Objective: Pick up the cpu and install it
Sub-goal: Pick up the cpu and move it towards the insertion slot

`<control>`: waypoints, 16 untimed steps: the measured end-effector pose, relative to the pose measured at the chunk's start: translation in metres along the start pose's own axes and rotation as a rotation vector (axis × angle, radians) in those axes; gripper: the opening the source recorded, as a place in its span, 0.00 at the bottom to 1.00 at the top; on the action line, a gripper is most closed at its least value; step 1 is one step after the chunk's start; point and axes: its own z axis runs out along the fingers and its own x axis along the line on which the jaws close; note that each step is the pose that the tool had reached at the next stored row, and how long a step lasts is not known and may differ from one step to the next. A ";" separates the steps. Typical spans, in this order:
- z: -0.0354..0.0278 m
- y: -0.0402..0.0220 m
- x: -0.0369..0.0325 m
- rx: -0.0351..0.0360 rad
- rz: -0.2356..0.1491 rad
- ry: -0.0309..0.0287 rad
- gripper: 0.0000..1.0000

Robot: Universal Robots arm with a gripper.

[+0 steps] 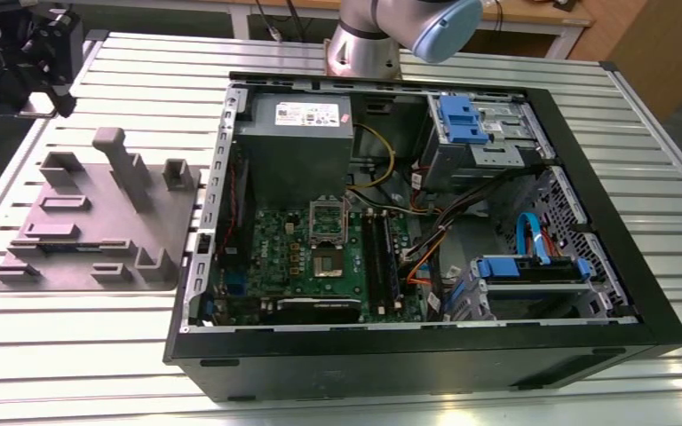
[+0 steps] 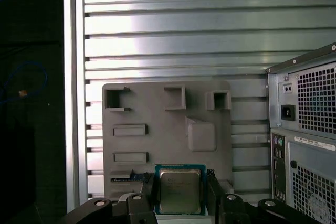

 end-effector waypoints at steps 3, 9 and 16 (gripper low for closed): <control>0.0001 0.0000 -0.0003 0.0000 0.000 0.0000 0.47; 0.0001 0.0003 -0.0065 0.0000 0.000 0.0000 0.47; 0.0001 0.0004 -0.0069 0.0000 0.000 0.0000 0.47</control>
